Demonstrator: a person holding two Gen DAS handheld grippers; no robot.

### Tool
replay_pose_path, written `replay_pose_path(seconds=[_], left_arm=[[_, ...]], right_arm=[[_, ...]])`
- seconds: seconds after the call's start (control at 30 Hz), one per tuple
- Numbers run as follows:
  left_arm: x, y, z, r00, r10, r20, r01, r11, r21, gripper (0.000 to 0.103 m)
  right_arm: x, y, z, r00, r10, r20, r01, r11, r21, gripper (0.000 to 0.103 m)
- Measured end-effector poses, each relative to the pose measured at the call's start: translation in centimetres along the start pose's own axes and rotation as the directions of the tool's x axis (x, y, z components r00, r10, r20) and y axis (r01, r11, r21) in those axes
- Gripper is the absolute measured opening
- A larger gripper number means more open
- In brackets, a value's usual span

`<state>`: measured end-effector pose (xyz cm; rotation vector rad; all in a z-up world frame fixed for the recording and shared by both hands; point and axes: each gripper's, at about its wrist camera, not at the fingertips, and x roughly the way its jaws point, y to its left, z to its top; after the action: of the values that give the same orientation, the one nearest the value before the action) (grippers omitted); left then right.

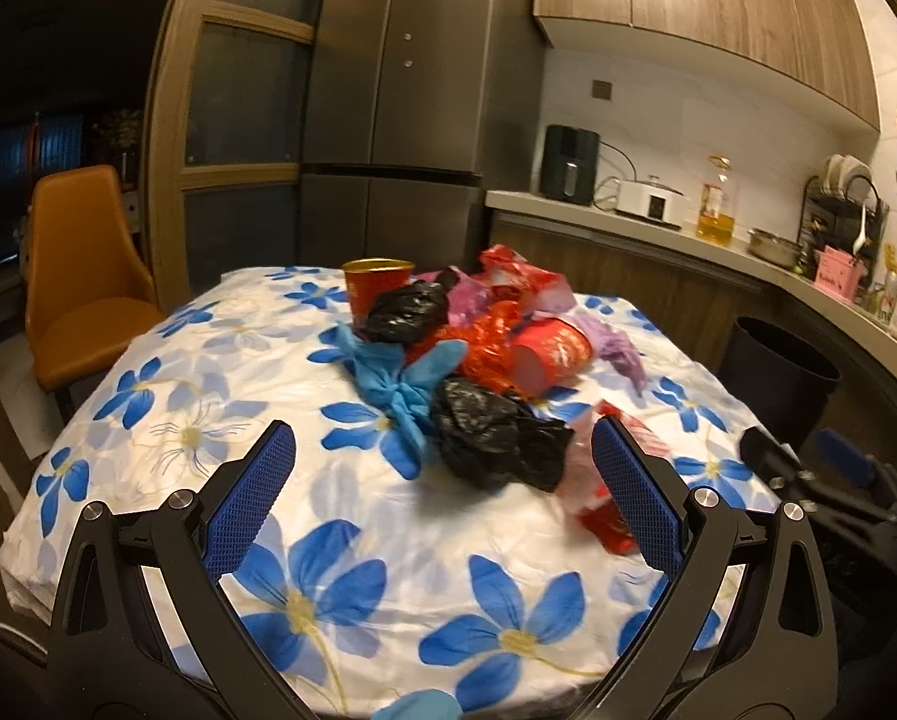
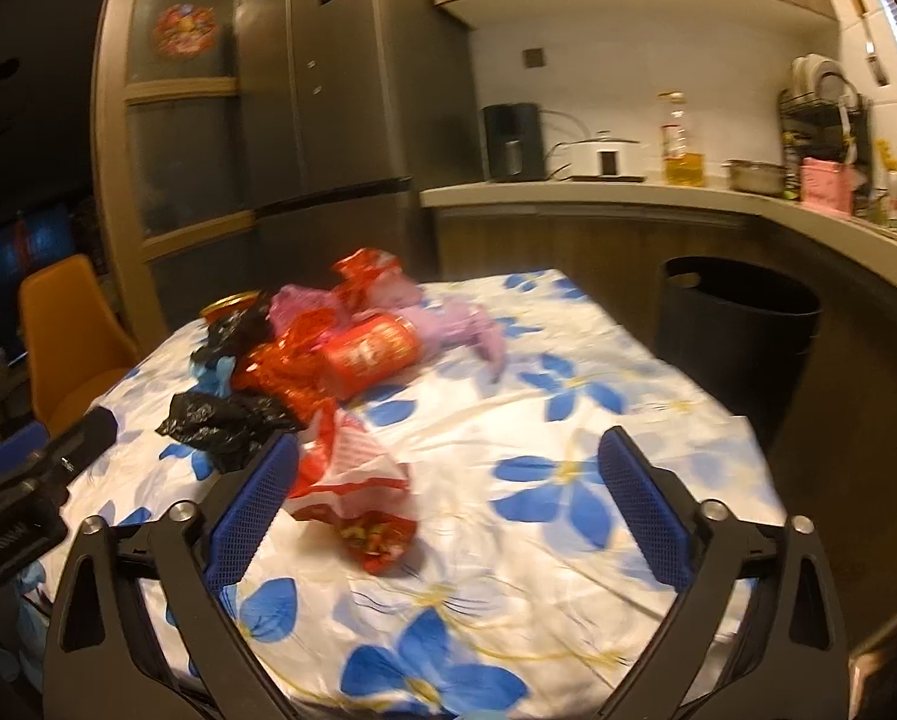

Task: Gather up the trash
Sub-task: 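Grasp the black plastic bag with the left tool while the right tool grasps the red-white wrapper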

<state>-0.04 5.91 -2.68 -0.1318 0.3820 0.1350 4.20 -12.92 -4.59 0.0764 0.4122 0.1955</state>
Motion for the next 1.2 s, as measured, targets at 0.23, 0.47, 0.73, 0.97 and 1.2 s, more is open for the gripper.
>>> replay_pose_path(seconds=[0.23, 0.47, 0.73, 0.97, 1.2], left_arm=[[2.4, 0.5, -0.3, 1.000, -0.012, -0.016, 0.011, 1.000, -0.026, 0.095], [6.1, -0.3, -0.5, 0.998, -0.029, -0.051, 0.028, 0.999, -0.018, 0.079], [9.6, -0.6, -1.7, 0.988, -0.038, -0.152, 0.038, 0.999, -0.005, 0.031], [9.8, -1.0, -2.1, 0.984, -0.054, -0.167, 0.056, 0.998, 0.007, 0.006], [9.2, -2.4, -1.7, 0.983, -0.055, -0.176, 0.061, 0.998, 0.028, 0.002]], right_arm=[[4.5, 1.0, -1.2, 0.994, 0.081, -0.077, -0.081, 0.997, -0.001, 0.073], [7.1, 1.1, -2.0, 0.979, 0.162, -0.125, -0.160, 0.987, 0.022, 0.060], [7.6, 2.0, -2.8, 0.961, 0.231, -0.153, -0.237, 0.971, -0.026, 0.041], [8.0, 1.8, -3.2, 0.956, 0.239, -0.171, -0.246, 0.969, -0.024, 0.040], [7.7, 2.0, -3.4, 0.950, 0.235, -0.204, -0.252, 0.966, -0.059, 0.034]])
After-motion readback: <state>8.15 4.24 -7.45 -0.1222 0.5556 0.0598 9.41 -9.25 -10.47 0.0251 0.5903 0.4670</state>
